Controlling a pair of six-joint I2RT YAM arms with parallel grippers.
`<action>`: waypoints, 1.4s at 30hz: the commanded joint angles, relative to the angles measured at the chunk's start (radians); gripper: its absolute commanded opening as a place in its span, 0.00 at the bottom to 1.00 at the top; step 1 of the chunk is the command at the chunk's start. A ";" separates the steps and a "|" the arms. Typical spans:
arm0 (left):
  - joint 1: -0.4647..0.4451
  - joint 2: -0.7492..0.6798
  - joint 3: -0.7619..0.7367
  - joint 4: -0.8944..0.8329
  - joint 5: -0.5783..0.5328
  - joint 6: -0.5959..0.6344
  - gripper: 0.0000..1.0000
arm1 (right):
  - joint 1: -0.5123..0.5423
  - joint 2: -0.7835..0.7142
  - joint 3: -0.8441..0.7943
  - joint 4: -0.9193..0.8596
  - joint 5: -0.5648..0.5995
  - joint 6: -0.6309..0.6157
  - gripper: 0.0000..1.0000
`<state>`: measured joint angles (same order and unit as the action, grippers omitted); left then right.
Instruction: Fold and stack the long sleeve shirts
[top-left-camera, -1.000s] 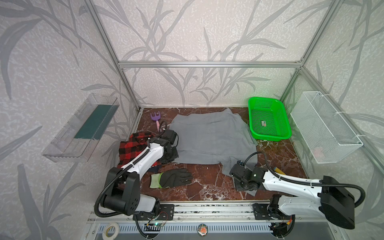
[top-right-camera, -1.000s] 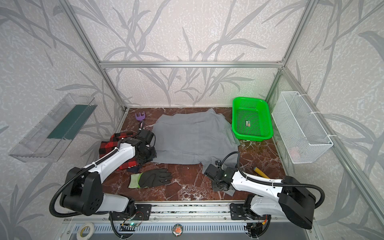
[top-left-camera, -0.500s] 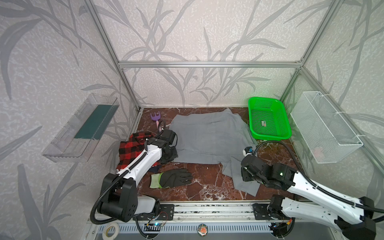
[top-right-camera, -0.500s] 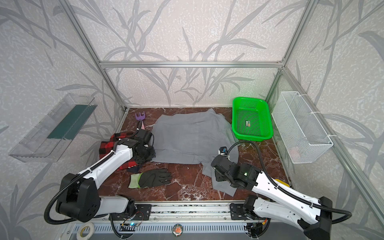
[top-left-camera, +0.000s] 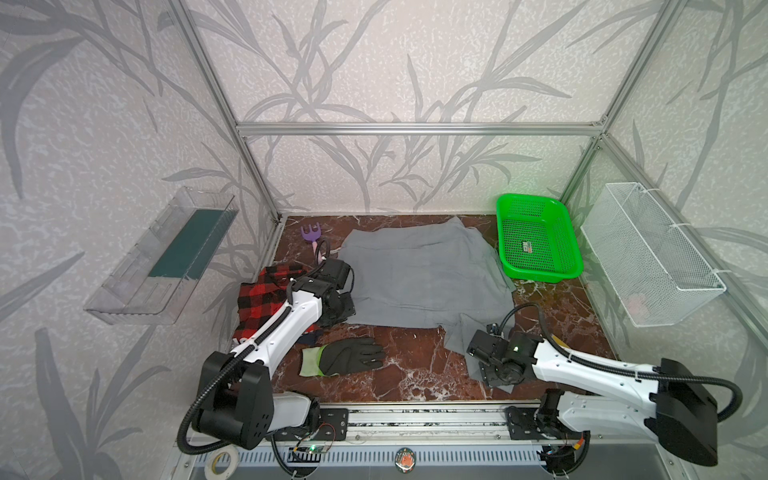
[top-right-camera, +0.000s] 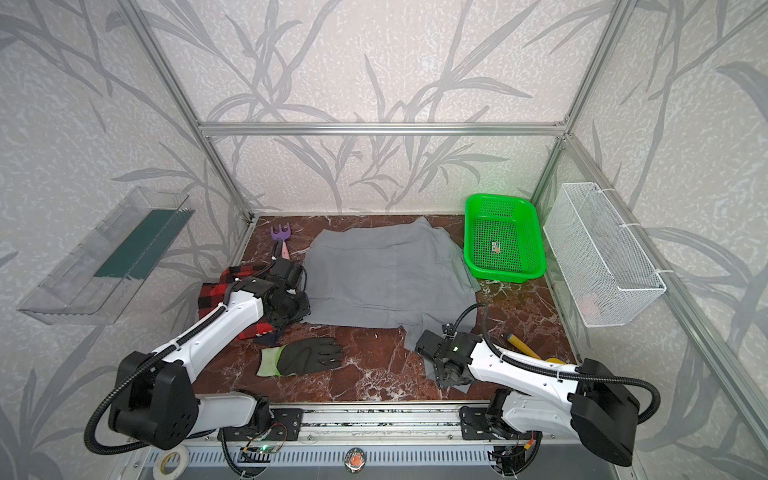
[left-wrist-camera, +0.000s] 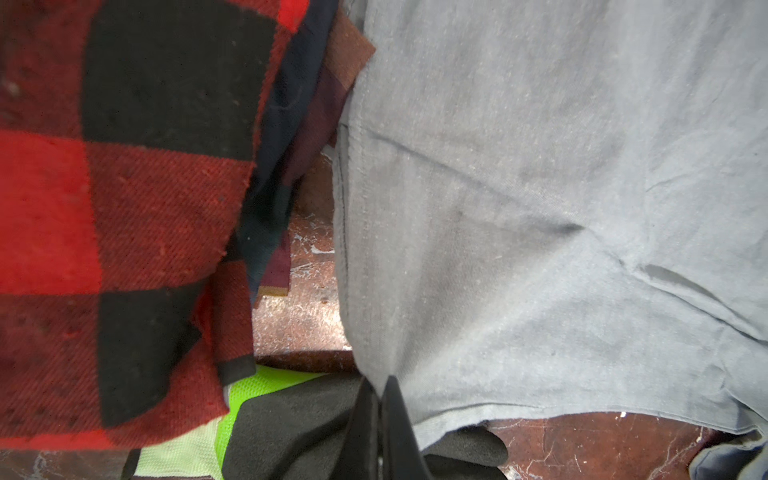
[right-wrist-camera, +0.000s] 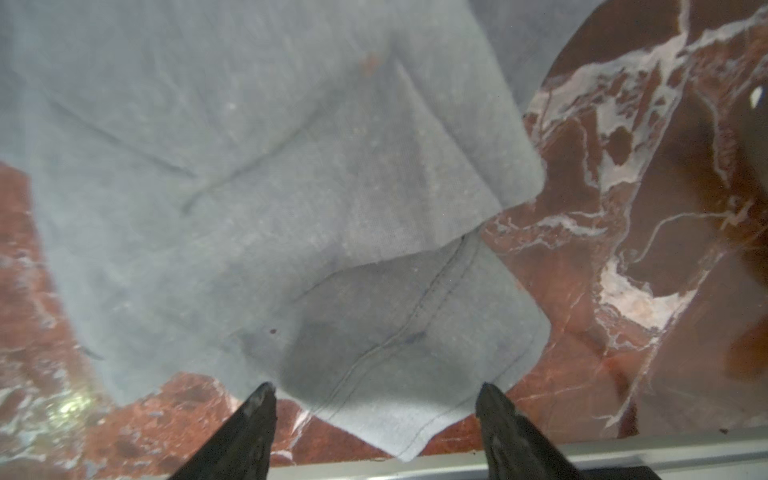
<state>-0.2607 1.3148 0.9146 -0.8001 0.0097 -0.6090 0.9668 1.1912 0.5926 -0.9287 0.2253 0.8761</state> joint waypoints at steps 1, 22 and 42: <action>0.003 -0.033 -0.013 -0.018 -0.007 0.014 0.00 | -0.004 0.090 0.008 0.007 -0.028 0.029 0.76; 0.003 -0.065 -0.018 -0.001 0.027 0.017 0.00 | -0.005 0.167 -0.146 0.271 -0.253 0.065 0.21; 0.002 -0.131 -0.042 0.025 0.020 0.015 0.00 | 0.050 -0.125 0.282 0.010 -0.054 0.006 0.00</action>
<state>-0.2607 1.2049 0.8871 -0.7765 0.0360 -0.6014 1.0130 1.1580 0.8150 -0.8116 0.0620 0.9073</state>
